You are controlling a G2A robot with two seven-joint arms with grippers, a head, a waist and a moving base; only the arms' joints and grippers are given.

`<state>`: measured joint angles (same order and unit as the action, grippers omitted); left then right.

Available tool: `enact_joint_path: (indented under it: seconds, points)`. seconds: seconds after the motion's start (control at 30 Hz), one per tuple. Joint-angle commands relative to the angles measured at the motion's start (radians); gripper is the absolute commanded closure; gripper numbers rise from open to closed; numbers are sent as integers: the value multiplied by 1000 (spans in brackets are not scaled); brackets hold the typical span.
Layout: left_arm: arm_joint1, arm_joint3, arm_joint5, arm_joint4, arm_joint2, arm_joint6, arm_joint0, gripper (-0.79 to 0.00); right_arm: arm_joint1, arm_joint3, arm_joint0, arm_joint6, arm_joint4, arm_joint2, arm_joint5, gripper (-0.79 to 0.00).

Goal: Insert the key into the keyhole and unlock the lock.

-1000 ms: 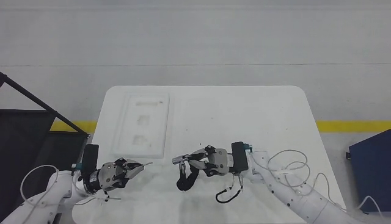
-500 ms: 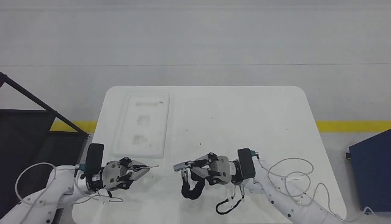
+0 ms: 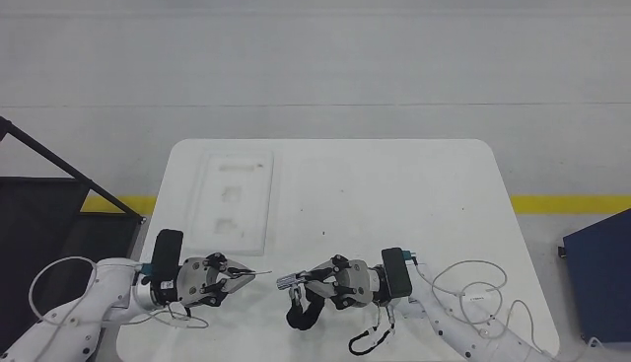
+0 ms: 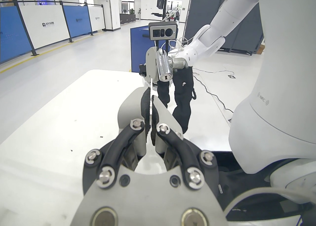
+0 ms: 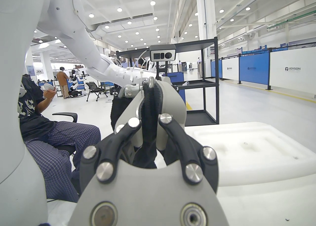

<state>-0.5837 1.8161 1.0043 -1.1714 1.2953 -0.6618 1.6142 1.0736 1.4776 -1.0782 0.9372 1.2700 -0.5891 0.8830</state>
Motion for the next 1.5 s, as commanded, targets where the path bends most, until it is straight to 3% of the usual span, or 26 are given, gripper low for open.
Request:
enact_joint_path:
  seconds: [0.0, 0.27, 0.73, 1.47]
  points:
    - [-4, 0, -1, 3, -4, 7, -1, 0, 0, 0, 0, 0, 0, 0, 0, 0]
    - [-19, -6, -21, 4, -15, 14, 13, 0, 0, 0, 0, 0, 0, 0, 0, 0]
    - [-38, -29, -16, -36, 10, -82, 65, 0, 3, 31, -35, -54, -50, -43, -32, 0]
    - [-58, -26, 8, -88, -10, -146, 56, 0, 6, 31, -45, -68, -54, -54, -13, 0]
